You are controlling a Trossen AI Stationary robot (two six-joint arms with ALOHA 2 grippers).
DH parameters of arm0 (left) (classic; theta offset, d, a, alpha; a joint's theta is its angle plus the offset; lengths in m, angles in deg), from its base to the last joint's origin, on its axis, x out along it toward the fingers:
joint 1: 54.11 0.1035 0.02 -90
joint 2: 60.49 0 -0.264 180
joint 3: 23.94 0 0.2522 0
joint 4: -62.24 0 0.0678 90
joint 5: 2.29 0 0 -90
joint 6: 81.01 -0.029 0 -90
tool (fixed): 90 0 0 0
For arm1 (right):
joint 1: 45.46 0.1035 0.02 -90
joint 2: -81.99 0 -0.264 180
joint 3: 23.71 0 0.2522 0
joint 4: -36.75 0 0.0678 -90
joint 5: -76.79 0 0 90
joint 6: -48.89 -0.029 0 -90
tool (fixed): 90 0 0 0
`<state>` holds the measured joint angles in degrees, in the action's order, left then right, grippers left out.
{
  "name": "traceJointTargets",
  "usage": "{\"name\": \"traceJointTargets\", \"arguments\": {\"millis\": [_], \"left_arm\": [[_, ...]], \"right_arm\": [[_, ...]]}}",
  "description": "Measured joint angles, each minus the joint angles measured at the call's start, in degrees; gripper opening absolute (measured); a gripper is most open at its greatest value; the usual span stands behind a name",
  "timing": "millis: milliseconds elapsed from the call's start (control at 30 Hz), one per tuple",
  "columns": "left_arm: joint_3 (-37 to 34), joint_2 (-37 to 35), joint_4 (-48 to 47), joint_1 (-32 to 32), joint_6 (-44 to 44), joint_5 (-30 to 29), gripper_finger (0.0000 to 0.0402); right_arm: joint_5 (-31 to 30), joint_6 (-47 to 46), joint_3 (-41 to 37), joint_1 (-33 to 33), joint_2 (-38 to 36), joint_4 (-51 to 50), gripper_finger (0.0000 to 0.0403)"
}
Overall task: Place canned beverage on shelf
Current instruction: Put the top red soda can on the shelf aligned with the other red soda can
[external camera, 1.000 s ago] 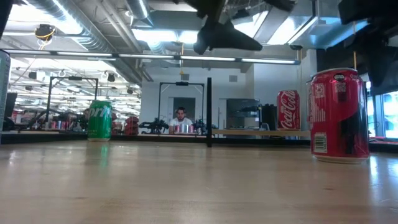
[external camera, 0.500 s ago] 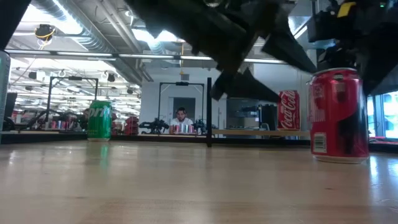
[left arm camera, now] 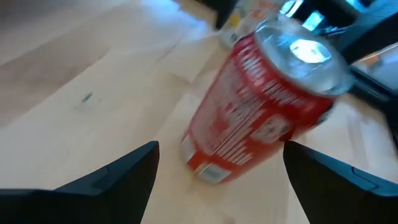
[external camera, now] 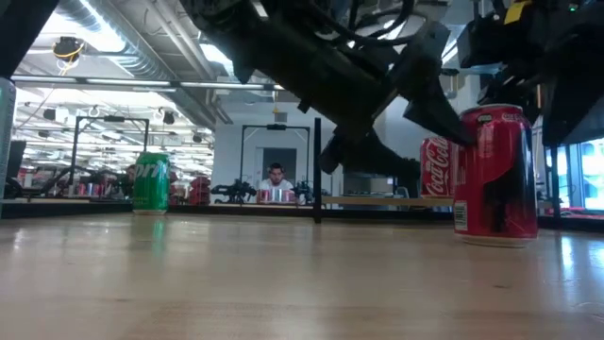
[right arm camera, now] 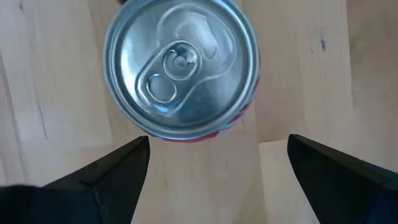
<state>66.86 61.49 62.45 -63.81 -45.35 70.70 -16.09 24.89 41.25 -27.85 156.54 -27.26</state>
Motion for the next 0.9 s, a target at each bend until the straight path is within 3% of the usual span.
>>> {"name": "traceJointTargets", "arguments": {"millis": [267,367,500,700,900], "left_arm": [[-0.04,-4.10,-12.26,0.44,1.45,-2.41,0.0331],[-0.04,-5.86,-15.65,0.21,1.39,-3.69,0.0331],[0.04,-7.08,-14.52,-0.81,1.41,-2.62,0.0331],[0.04,-4.98,-4.48,-3.23,-1.96,1.22,0.0331],[0.00,-0.95,3.05,-3.33,-3.23,1.42,0.0331]], "right_arm": [[5.88,1.39,0.04,0.00,-0.10,0.32,0.0367],[7.05,1.77,1.52,0.02,-0.46,-4.23,0.0367],[3.86,2.10,4.05,0.00,-2.19,-10.89,0.0367],[-9.51,1.54,2.69,-0.04,-3.04,-10.85,0.0367],[-10.05,1.48,0.37,-0.13,-1.16,-1.93,0.0367]]}}
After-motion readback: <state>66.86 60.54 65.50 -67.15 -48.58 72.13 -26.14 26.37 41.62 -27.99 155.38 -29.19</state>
